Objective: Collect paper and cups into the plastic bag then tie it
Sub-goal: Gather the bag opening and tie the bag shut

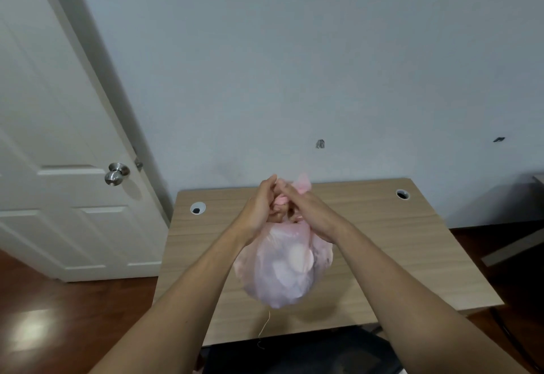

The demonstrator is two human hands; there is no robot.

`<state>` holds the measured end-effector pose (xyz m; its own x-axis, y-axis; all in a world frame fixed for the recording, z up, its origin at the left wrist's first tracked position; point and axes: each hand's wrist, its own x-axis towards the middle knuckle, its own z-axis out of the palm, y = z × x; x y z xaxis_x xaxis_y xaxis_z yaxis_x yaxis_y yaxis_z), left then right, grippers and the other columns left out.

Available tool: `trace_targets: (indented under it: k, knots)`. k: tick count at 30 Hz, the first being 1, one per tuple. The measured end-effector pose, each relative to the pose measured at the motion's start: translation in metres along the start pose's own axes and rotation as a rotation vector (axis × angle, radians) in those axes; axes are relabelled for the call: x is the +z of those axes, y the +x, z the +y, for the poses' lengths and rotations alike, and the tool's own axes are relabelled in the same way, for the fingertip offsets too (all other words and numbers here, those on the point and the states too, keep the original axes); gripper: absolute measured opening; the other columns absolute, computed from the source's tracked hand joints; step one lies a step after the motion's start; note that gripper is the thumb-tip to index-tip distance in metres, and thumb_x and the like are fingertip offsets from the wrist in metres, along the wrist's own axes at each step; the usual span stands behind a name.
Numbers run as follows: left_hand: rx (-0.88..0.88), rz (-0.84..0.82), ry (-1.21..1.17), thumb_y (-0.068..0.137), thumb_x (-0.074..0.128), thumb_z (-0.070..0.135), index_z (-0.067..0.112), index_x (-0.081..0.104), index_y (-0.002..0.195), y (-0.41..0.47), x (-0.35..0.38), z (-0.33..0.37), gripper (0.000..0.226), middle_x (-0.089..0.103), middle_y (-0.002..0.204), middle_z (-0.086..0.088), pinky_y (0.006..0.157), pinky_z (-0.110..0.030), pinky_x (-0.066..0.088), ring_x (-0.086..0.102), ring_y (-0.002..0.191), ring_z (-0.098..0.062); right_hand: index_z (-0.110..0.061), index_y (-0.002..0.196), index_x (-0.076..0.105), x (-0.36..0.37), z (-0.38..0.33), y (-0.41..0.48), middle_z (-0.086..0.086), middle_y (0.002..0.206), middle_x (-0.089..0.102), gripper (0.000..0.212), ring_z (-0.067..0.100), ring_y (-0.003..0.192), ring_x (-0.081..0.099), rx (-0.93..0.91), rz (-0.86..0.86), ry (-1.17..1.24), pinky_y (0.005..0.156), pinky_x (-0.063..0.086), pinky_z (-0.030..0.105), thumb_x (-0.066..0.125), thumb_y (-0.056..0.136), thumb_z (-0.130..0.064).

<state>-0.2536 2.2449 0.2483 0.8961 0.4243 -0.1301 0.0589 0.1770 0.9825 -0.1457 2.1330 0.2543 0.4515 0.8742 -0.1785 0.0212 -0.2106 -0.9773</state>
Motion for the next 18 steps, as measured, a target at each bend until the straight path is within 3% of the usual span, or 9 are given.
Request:
trace_targets:
  k: [2,4,6,9,11,12,14,16,18]
  knots:
    - [-0.044,0.02,0.036,0.114,0.023,0.052,0.008,0.07,0.102,-0.002,0.0,0.0,0.066,0.039,0.06,-0.001,0.065,-0.03,0.046,0.044,0.053,-0.014,-0.021,0.087,0.073,0.005,0.002,-0.002,-0.005,0.074,0.067,0.05,0.004,0.064,0.055,-0.022,-0.009,-0.092,0.064,0.041,0.022,0.05,0.111,-0.059]
    - [-0.035,0.056,0.068,0.115,0.026,0.05,0.011,0.072,0.096,-0.005,0.0,0.0,0.064,0.052,0.061,-0.004,0.07,-0.03,0.054,0.057,0.061,-0.016,-0.013,0.096,0.077,0.009,0.006,0.001,-0.002,0.074,0.071,0.059,0.01,0.07,0.059,-0.022,0.04,-0.137,0.069,0.045,0.027,0.043,0.114,-0.058]
    - [-0.001,0.101,0.06,0.117,0.028,0.046,0.01,0.067,0.106,-0.006,0.001,-0.001,0.055,0.066,0.072,-0.01,0.068,-0.028,0.059,0.067,0.072,-0.022,-0.009,0.099,0.08,0.011,0.011,0.004,0.004,0.073,0.072,0.065,0.017,0.075,0.062,0.02,0.091,-0.142,0.075,0.046,0.032,0.041,0.114,-0.059]
    - [0.016,0.198,-0.003,0.116,0.037,0.041,0.014,0.049,0.13,-0.002,-0.001,-0.008,0.032,0.072,0.087,-0.012,0.064,-0.031,0.06,0.073,0.078,-0.023,-0.016,0.064,0.064,0.012,0.011,0.005,0.007,0.064,0.059,0.067,0.018,0.066,0.054,0.031,0.148,-0.181,0.071,0.042,0.036,0.041,0.114,-0.055]
    - [-0.029,0.222,0.011,0.113,0.048,0.042,0.019,0.051,0.135,0.0,-0.004,-0.01,0.032,0.071,0.078,0.0,0.055,-0.025,0.05,0.066,0.062,-0.013,-0.021,0.061,0.052,0.013,0.01,0.005,0.005,0.061,0.051,0.064,0.018,0.063,0.048,0.016,0.166,-0.212,0.071,0.038,0.037,0.041,0.114,-0.054]
    - [-0.046,0.208,0.02,0.112,0.051,0.045,0.015,0.055,0.129,0.001,-0.006,-0.01,0.035,0.068,0.071,0.005,0.051,-0.023,0.042,0.056,0.053,-0.011,-0.021,0.062,0.05,0.012,0.012,0.006,0.003,0.06,0.049,0.062,0.019,0.063,0.046,0.015,0.161,-0.212,0.071,0.038,0.037,0.042,0.114,-0.053]
    - [-0.081,0.142,0.01,0.111,0.05,0.05,0.009,0.061,0.098,0.001,-0.008,-0.008,0.044,0.064,0.063,0.0,0.049,-0.025,0.029,0.037,0.046,-0.013,-0.022,0.066,0.057,0.012,0.014,0.006,-0.005,0.059,0.047,0.06,0.015,0.059,0.044,0.008,0.131,-0.177,0.068,0.037,0.035,0.042,0.115,-0.053]
    - [-0.118,0.121,-0.03,0.111,0.049,0.053,0.01,0.064,0.079,0.001,-0.011,-0.006,0.056,0.066,0.066,-0.007,0.05,-0.027,0.029,0.034,0.045,-0.014,-0.023,0.088,0.078,0.012,0.015,0.005,-0.011,0.059,0.047,0.058,0.011,0.058,0.042,-0.014,0.096,-0.164,0.064,0.035,0.032,0.039,0.115,-0.057]
    - [-0.132,0.12,-0.013,0.112,0.046,0.054,0.012,0.068,0.076,0.003,-0.014,-0.01,0.06,0.068,0.067,-0.006,0.053,-0.028,0.031,0.037,0.046,-0.014,-0.044,0.103,0.082,0.013,0.018,0.006,-0.011,0.06,0.044,0.052,0.012,0.06,0.041,-0.044,0.1,-0.199,0.064,0.035,0.032,0.034,0.114,-0.062]
